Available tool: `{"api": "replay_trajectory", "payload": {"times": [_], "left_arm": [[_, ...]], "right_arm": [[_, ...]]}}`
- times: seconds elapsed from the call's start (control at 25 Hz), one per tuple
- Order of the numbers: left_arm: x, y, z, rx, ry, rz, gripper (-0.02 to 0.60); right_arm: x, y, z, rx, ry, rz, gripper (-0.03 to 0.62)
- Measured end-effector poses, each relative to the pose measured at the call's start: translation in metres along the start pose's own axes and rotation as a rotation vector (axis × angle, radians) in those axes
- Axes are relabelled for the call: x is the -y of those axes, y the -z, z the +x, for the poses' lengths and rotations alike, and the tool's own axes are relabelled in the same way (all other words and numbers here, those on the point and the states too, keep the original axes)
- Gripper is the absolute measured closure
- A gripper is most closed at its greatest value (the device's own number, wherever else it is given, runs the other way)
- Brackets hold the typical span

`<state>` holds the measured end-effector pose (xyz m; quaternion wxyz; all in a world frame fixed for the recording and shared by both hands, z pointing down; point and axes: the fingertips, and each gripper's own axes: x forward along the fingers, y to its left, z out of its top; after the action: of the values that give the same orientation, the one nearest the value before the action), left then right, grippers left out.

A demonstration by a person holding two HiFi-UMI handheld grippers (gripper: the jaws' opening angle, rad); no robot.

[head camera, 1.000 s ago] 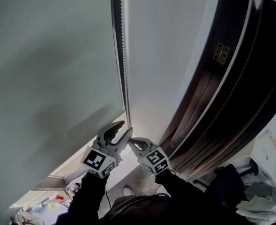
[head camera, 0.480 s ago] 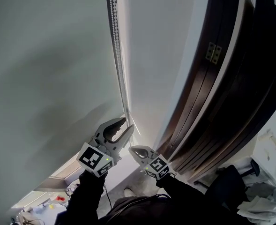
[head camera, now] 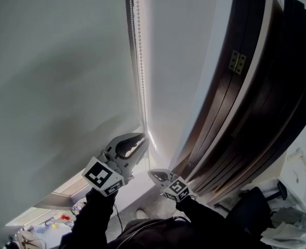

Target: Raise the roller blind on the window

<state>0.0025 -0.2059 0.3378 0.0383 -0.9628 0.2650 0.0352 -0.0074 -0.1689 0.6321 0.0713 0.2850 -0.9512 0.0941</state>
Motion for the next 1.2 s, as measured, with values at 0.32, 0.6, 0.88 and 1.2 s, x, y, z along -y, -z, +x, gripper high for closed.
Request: {"api": "replay_trajectory", "payload": {"times": [0.32, 0.6, 0.88, 1.2], "left_arm": [[0.007, 0.002, 0.003, -0.021, 0.024, -0.013, 0.518], [0.013, -0.001, 0.002, -0.019, 0.091, -0.112, 0.574], [0.015, 0.005, -0.002, 0.008, 0.084, -0.114, 0.574], [0.022, 0.108, -0.011, -0.113, 0.106, -0.248, 0.574]], "right_arm": [[-0.006, 0.010, 0.001, -0.037, -0.026, -0.027, 0.588], [-0.016, 0.010, -0.005, -0.029, -0.065, -0.027, 0.588], [-0.015, -0.019, -0.028, 0.034, -0.173, 0.041, 0.427], [-0.007, -0.119, -0.071, 0.169, -0.330, 0.039, 0.379]]}}
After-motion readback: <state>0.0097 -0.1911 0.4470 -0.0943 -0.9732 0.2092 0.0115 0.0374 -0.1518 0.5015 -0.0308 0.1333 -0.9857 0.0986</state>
